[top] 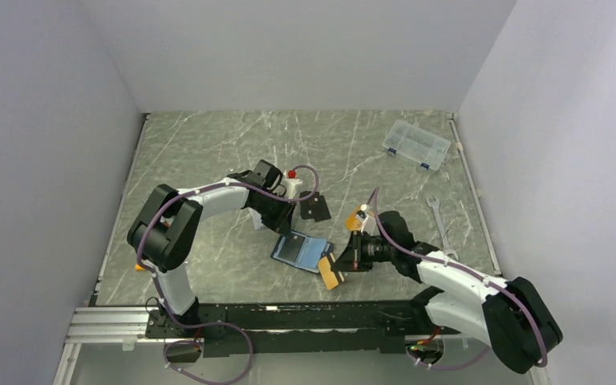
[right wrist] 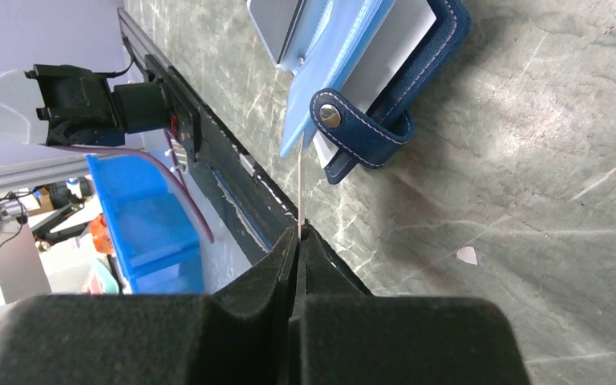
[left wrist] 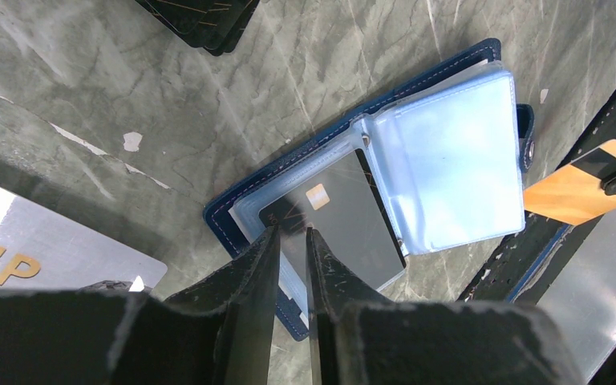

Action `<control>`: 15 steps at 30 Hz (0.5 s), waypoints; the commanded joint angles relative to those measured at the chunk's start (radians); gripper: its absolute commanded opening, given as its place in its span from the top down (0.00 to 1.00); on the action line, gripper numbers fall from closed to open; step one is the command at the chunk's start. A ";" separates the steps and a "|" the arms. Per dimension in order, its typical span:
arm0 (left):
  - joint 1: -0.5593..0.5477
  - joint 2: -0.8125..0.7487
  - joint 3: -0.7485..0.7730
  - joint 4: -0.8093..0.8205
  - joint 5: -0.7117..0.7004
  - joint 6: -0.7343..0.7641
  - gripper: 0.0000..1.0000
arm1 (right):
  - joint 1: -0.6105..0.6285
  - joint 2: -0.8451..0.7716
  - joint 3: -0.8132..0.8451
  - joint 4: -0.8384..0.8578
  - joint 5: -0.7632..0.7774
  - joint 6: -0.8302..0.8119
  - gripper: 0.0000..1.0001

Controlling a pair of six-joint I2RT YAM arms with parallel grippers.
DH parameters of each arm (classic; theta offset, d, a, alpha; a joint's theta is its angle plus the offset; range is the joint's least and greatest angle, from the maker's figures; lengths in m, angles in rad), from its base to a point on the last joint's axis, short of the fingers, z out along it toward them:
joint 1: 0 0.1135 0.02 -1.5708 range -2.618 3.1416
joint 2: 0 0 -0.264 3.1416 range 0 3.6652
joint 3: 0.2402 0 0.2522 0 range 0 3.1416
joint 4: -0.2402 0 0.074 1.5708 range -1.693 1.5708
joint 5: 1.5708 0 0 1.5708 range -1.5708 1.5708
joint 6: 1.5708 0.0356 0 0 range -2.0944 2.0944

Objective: Put the credit cards into the card holder
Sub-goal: Turn over the card slot in the card holder.

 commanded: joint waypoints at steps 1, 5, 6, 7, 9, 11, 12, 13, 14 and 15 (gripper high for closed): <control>-0.006 -0.046 0.017 -0.002 0.018 0.020 0.77 | -0.002 0.018 0.018 0.069 -0.011 0.014 1.00; -0.006 -0.044 0.018 0.000 0.023 0.018 0.77 | -0.002 0.075 0.056 0.103 -0.017 0.015 1.00; -0.006 -0.043 0.019 -0.001 0.023 0.018 0.77 | -0.003 0.089 0.068 0.113 -0.020 0.015 1.00; -0.006 -0.044 0.018 -0.001 0.021 0.020 0.77 | -0.002 0.103 0.078 0.122 -0.018 0.015 1.00; -0.007 -0.047 0.014 0.000 0.019 0.024 0.77 | -0.002 0.130 0.103 0.137 -0.016 0.010 1.00; -0.007 -0.049 0.016 -0.004 0.025 0.027 0.77 | -0.003 0.164 0.128 0.156 -0.019 0.007 1.00; -0.005 -0.048 0.020 -0.008 0.032 0.027 0.77 | -0.002 0.188 0.142 0.165 -0.021 0.005 1.00; -0.002 -0.048 0.025 -0.014 0.038 0.029 0.76 | -0.001 0.210 0.154 0.179 -0.025 0.003 1.00; 0.001 -0.047 0.031 -0.020 0.045 0.032 0.76 | -0.002 0.231 0.166 0.191 -0.028 0.001 1.00; 0.009 -0.049 0.035 -0.025 0.053 0.035 0.76 | -0.001 0.256 0.181 0.198 -0.031 -0.001 1.00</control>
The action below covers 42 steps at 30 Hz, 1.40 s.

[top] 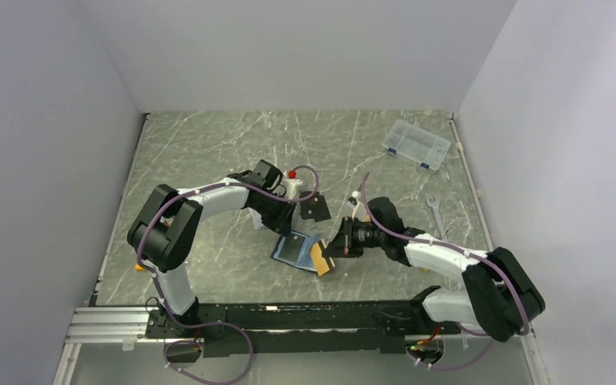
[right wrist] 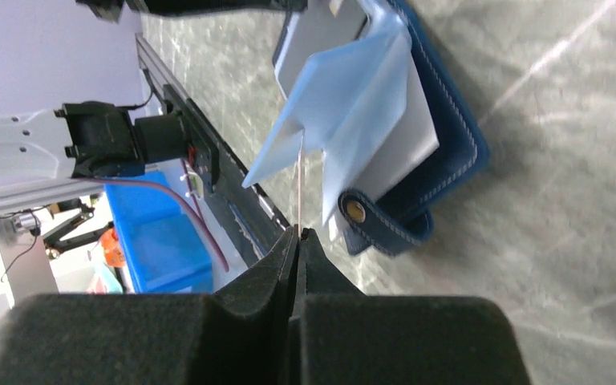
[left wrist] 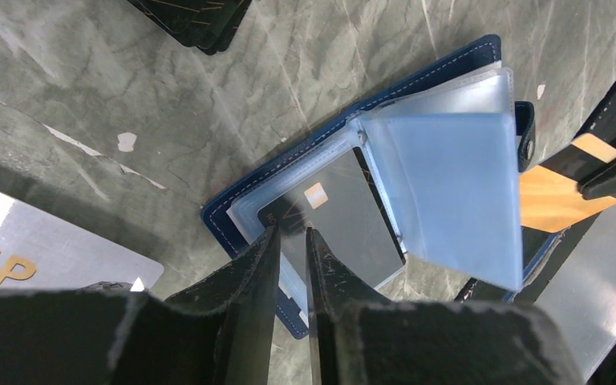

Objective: Put the credit cards into the card holder
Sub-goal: Turn over the card slot in the card holder.

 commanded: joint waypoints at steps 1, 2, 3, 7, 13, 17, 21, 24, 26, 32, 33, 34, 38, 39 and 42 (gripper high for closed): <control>0.018 -0.053 0.038 -0.028 0.058 0.029 0.76 | -0.001 0.086 0.086 0.103 -0.028 -0.015 1.00; 0.028 -0.056 0.042 -0.034 0.071 0.034 0.75 | -0.001 0.109 0.099 0.107 -0.030 -0.016 1.00; 0.040 -0.060 0.043 -0.042 0.083 0.041 0.75 | 0.001 0.129 0.111 0.114 -0.031 -0.016 1.00; 0.100 -0.079 0.060 -0.085 0.127 0.090 0.75 | 0.013 0.219 0.155 0.109 -0.023 -0.024 1.00; 0.161 -0.096 0.123 -0.183 0.178 0.252 0.72 | 0.046 0.296 0.196 0.075 0.034 -0.037 1.00; 0.142 -0.074 0.135 -0.234 0.169 0.422 0.69 | 0.058 0.338 0.204 0.046 0.083 -0.048 1.00; 0.103 -0.110 0.030 -0.126 0.079 0.590 0.63 | 0.061 0.325 0.168 0.048 0.098 -0.045 1.00; 0.058 -0.130 -0.008 -0.104 0.043 0.695 0.61 | 0.061 0.300 0.140 0.063 0.084 -0.035 1.00; 0.035 -0.128 -0.005 -0.105 0.022 0.740 0.61 | 0.058 0.302 0.130 0.092 0.057 -0.024 1.00; -0.023 -0.157 -0.043 -0.078 -0.086 0.912 0.59 | 0.035 0.304 0.104 0.154 -0.016 -0.002 1.00; -0.024 -0.158 -0.054 -0.063 -0.106 0.944 0.59 | 0.022 0.300 0.089 0.175 -0.032 0.008 1.00; -0.023 -0.156 -0.065 -0.051 -0.122 0.975 0.59 | 0.006 0.297 0.080 0.193 -0.046 0.018 1.00; -0.046 -0.156 -0.138 0.002 -0.194 1.108 0.56 | -0.021 0.278 0.087 0.151 -0.057 -0.008 1.00; -0.058 -0.152 -0.155 0.009 -0.209 1.126 0.56 | -0.026 0.271 0.088 0.143 -0.057 -0.013 1.00; -0.097 -0.142 -0.174 0.020 -0.228 1.115 0.58 | -0.030 0.268 0.090 0.143 -0.059 -0.014 1.00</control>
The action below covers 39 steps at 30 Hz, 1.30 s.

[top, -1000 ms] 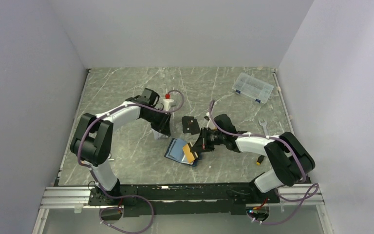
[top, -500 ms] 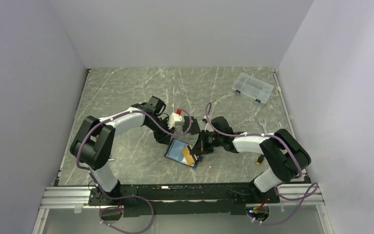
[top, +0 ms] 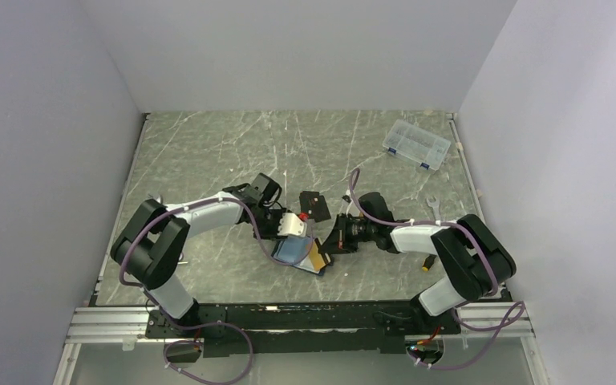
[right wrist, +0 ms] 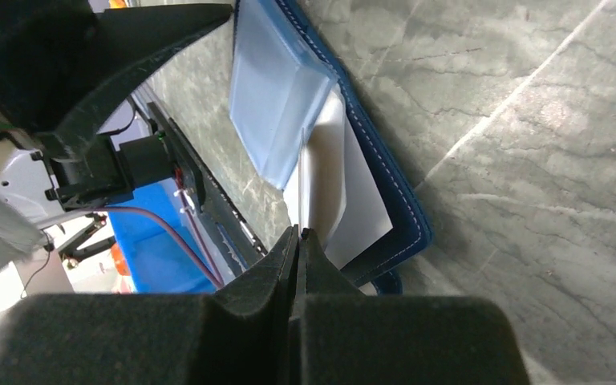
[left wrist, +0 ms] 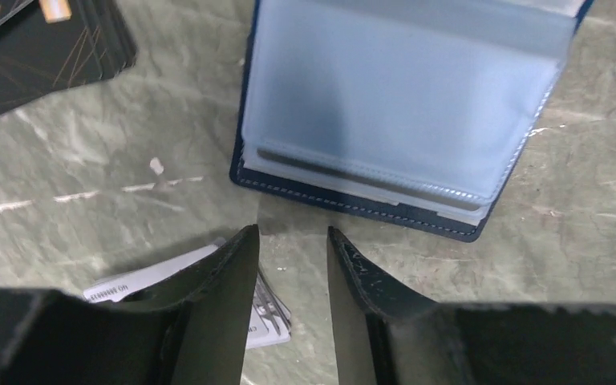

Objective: Put the credit cards into the card holder
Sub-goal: Turn over the card slot in the card holder, then insert the credit card into the card holder.

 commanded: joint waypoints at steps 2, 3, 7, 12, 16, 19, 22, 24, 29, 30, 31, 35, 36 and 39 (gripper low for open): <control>-0.075 0.005 -0.046 0.046 -0.068 0.079 0.60 | -0.005 -0.032 0.006 0.020 -0.025 -0.014 1.00; -0.091 0.008 -0.055 0.052 -0.077 0.074 0.60 | -0.006 -0.030 0.006 0.026 -0.030 -0.011 1.00; -0.148 0.013 -0.057 0.032 -0.105 0.054 0.63 | -0.006 -0.026 0.007 0.030 -0.047 -0.014 1.00; -0.168 -0.006 -0.052 -0.017 -0.094 0.013 0.67 | -0.011 -0.049 0.002 0.022 -0.036 -0.018 1.00; -0.189 -0.035 -0.061 -0.047 -0.067 -0.030 0.67 | -0.016 -0.058 -0.003 -0.002 -0.024 -0.034 1.00; -0.216 -0.055 -0.087 -0.045 -0.058 -0.066 0.67 | -0.024 -0.069 -0.014 -0.035 -0.010 -0.050 1.00; -0.246 -0.075 -0.119 -0.036 -0.056 -0.097 0.67 | -0.035 -0.093 -0.038 -0.042 -0.014 -0.054 1.00; -0.259 -0.089 -0.131 -0.028 -0.059 -0.126 0.67 | -0.038 -0.103 -0.048 -0.047 -0.014 -0.057 1.00; -0.272 -0.093 -0.137 0.001 -0.100 -0.156 0.67 | -0.038 -0.108 -0.061 -0.034 -0.016 -0.057 1.00; -0.272 -0.093 -0.136 0.004 -0.108 -0.157 0.67 | -0.039 -0.114 -0.063 -0.037 -0.014 -0.059 1.00; -0.273 -0.094 -0.138 0.008 -0.117 -0.158 0.67 | -0.043 -0.123 -0.066 -0.041 -0.011 -0.063 1.00; -0.272 -0.099 -0.137 0.009 -0.136 -0.163 0.68 | -0.050 -0.144 -0.070 -0.044 -0.002 -0.073 1.00; -0.272 -0.098 -0.133 0.011 -0.137 -0.166 0.68 | -0.051 -0.135 -0.068 -0.038 -0.003 -0.073 1.00; -0.273 -0.095 -0.115 0.009 -0.128 -0.177 0.68 | -0.051 -0.086 -0.065 0.014 -0.016 -0.059 1.00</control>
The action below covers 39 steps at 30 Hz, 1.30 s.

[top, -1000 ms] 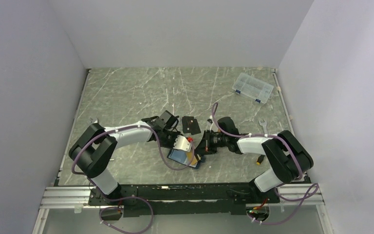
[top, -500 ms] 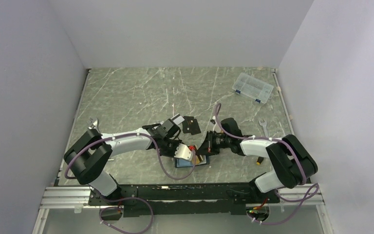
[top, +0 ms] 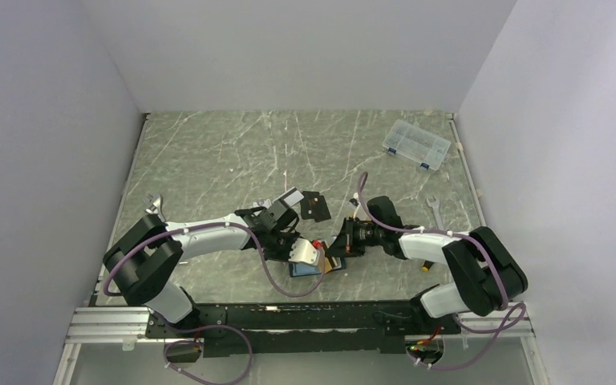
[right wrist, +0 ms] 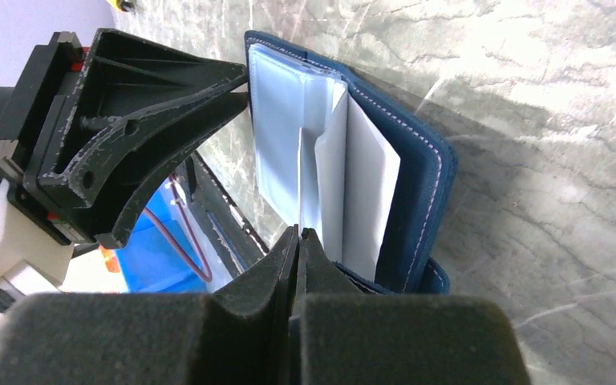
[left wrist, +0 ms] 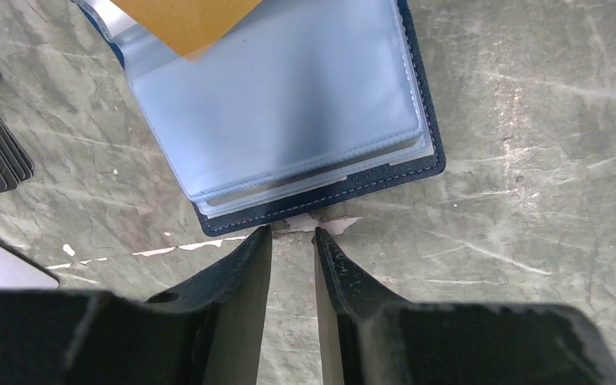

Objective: Put the credit cards into the card holder
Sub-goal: Insert the credit card into the card holder.

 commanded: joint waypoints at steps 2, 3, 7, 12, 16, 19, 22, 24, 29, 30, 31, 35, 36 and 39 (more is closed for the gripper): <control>-0.005 0.010 0.000 -0.034 -0.008 -0.031 0.68 | -0.004 0.057 0.007 0.096 -0.016 -0.002 1.00; -0.006 0.014 -0.001 -0.031 -0.009 -0.031 0.68 | -0.004 0.068 0.007 0.113 -0.019 -0.001 1.00; -0.008 0.024 -0.001 -0.024 -0.006 -0.029 0.68 | -0.003 0.088 -0.003 0.162 -0.016 0.010 1.00; -0.014 0.028 -0.005 -0.015 -0.006 -0.033 0.69 | 0.003 0.103 -0.021 0.223 0.008 0.044 1.00; -0.016 0.025 0.000 -0.020 0.001 -0.043 0.69 | 0.024 0.110 -0.037 0.256 0.050 0.066 1.00; -0.025 0.024 0.005 -0.026 0.004 -0.054 0.70 | 0.044 0.122 -0.049 0.285 0.085 0.086 1.00; -0.037 0.024 0.005 -0.026 0.000 -0.063 0.70 | 0.071 0.134 -0.057 0.312 0.123 0.099 1.00; -0.043 0.025 0.004 -0.024 -0.002 -0.069 0.70 | 0.081 0.138 -0.062 0.324 0.141 0.102 1.00; -0.060 0.028 0.011 -0.031 -0.006 -0.087 0.71 | 0.087 0.128 -0.065 0.302 0.181 0.091 1.00; -0.063 0.029 0.014 -0.034 -0.005 -0.091 0.72 | 0.089 0.126 -0.066 0.295 0.193 0.089 1.00; -0.065 0.029 0.019 -0.039 -0.002 -0.098 0.72 | 0.093 0.121 -0.068 0.288 0.207 0.089 1.00; -0.076 0.032 0.037 -0.064 0.013 -0.124 0.73 | 0.103 0.107 -0.084 0.285 0.255 0.090 1.00; -0.079 0.031 0.041 -0.072 0.016 -0.129 0.73 | 0.106 0.109 -0.086 0.290 0.263 0.089 1.00; -0.086 0.028 0.043 -0.077 0.015 -0.146 0.74 | 0.115 0.124 -0.089 0.303 0.277 0.090 1.00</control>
